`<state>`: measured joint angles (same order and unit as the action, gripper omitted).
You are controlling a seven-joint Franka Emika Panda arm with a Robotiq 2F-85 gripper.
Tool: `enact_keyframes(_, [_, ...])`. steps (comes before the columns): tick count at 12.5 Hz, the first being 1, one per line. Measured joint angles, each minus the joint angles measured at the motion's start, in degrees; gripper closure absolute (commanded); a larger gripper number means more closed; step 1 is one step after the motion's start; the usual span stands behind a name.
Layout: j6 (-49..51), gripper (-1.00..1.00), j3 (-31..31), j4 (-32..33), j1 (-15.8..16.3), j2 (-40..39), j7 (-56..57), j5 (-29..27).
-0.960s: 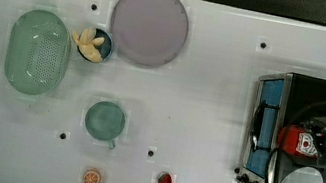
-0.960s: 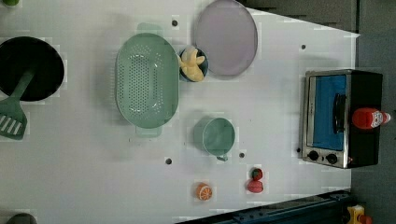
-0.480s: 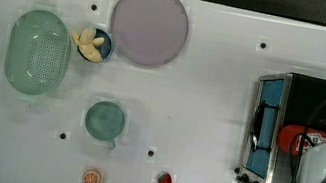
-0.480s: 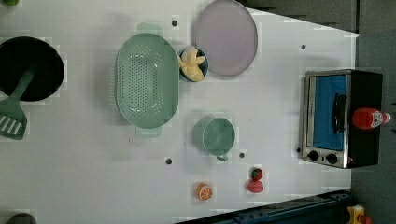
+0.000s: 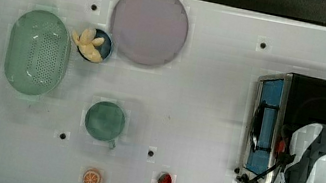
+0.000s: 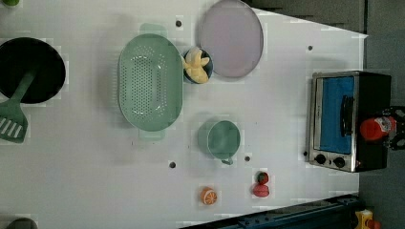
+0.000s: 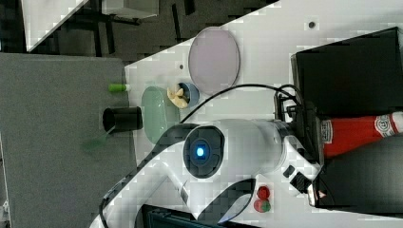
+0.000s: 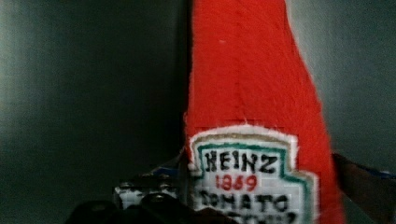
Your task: Pick Ketchup from oven and place it on table.
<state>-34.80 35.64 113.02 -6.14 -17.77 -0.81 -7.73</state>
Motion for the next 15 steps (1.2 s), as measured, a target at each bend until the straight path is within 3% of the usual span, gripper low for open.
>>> enact_keyframes(4, [-0.6, -0.93, -1.4, -0.5, -1.3, -0.4, -1.1, -3.2])
enact_keyframes(6, [0.4, -0.43, -1.1, -0.7, -1.2, -0.4, -1.3, -3.1])
enact_keyframes(7, [0.1, -0.29, -0.8, -1.0, -0.9, -0.4, -1.3, -3.1])
enact_keyframes(11, [0.1, -0.29, -1.6, -2.5, -0.9, -1.3, -1.3, -3.7])
enact_keyframes(15, [11.2, -0.29, -1.5, -7.9, 0.4, -0.3, -1.3, 3.7])
